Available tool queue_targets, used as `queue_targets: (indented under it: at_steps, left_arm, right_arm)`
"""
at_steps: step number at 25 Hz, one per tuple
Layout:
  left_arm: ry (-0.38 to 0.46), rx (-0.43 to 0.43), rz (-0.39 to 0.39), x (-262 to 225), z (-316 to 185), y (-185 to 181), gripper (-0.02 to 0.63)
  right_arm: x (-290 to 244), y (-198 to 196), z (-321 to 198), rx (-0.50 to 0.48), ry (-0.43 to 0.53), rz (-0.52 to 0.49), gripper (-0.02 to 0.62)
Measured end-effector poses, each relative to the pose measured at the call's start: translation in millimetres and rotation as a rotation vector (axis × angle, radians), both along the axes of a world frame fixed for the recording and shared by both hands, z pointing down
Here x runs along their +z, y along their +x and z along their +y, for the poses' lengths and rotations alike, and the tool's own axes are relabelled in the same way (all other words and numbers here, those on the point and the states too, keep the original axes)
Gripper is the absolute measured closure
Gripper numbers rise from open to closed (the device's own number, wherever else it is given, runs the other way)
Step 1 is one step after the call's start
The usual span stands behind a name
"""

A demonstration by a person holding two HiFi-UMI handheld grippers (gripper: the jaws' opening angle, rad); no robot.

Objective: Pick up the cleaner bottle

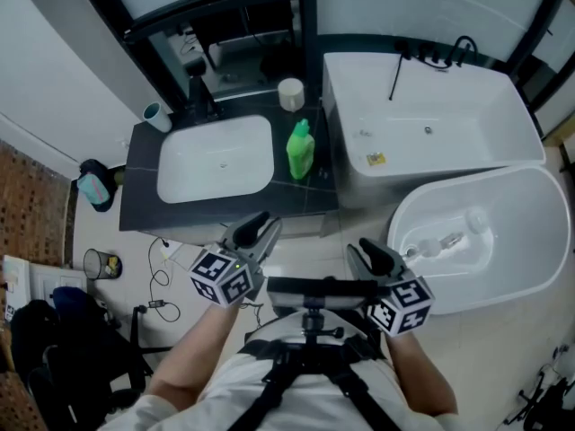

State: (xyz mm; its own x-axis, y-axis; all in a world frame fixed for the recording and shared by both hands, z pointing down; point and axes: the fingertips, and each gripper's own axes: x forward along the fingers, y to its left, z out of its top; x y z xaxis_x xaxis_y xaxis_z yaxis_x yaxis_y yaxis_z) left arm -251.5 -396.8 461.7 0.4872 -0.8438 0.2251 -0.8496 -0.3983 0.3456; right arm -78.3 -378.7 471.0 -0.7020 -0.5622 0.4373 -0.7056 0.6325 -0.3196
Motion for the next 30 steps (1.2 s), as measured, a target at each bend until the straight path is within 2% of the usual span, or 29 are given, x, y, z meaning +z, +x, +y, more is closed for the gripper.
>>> queue_targets:
  at_steps: [30]
  left_arm:
    - [-0.07, 0.006, -0.089, 51.3, -90.4, -3.7, 0.448]
  right_arm:
    - [9.7, 28.8, -30.1, 0.081, -0.029, 0.016, 0.469]
